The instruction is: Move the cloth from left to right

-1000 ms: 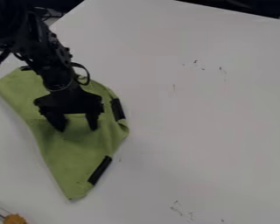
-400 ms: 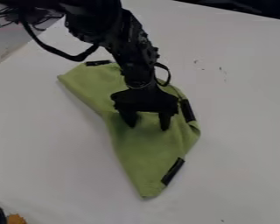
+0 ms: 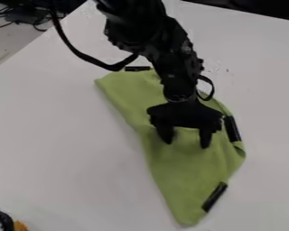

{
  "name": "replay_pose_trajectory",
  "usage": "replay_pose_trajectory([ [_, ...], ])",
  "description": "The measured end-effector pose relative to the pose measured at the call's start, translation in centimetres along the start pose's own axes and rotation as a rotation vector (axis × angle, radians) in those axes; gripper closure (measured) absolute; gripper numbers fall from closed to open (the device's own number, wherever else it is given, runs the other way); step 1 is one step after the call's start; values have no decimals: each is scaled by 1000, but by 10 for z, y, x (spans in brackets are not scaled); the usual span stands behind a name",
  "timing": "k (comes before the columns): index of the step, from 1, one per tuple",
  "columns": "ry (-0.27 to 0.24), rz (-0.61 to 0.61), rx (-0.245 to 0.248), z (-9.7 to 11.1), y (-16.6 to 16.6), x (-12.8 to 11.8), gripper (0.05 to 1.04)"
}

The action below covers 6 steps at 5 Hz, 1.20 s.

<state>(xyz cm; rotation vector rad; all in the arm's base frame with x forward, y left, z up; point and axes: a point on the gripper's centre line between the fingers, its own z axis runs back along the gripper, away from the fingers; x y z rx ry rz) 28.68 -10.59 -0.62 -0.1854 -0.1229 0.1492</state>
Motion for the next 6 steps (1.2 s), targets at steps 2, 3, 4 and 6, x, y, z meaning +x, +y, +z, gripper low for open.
replay_pose_trajectory([
  [2, 49, 10, 100, 14, 12, -28, 83],
  [3, 34, 16, 147, 35, 21, -12, 83],
  [4, -24, 12, 152, 86, 9, 10, 83],
  [6, 9, 25, 142, 140, 27, 9, 83],
])
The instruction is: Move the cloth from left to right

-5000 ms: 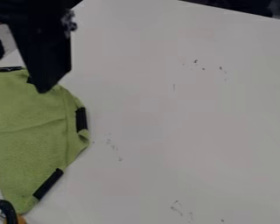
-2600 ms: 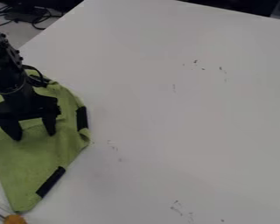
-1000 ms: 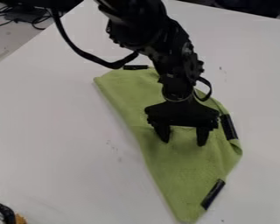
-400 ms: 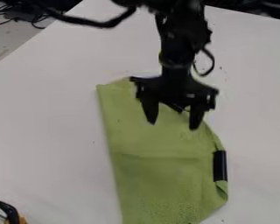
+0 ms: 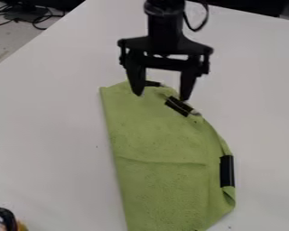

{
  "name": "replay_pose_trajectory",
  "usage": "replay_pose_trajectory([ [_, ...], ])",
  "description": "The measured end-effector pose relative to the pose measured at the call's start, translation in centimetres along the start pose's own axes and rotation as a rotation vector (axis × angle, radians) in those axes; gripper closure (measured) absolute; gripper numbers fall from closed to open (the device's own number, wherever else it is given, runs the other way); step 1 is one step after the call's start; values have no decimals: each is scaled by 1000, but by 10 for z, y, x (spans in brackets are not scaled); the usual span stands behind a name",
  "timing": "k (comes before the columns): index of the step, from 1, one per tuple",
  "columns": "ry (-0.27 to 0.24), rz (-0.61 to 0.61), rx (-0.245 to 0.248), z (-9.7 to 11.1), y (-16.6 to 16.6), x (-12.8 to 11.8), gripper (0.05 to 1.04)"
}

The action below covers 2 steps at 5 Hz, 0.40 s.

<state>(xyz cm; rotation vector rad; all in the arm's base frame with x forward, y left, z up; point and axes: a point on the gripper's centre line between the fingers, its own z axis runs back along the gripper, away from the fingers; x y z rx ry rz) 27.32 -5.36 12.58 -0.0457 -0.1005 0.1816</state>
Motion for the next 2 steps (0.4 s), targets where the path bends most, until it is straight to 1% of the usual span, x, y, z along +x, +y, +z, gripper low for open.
replay_pose_trajectory([
  [1, 54, 30, -10, 6, 36, -15, 83],
  [2, 82, 80, -3, 22, 85, -32, 83],
])
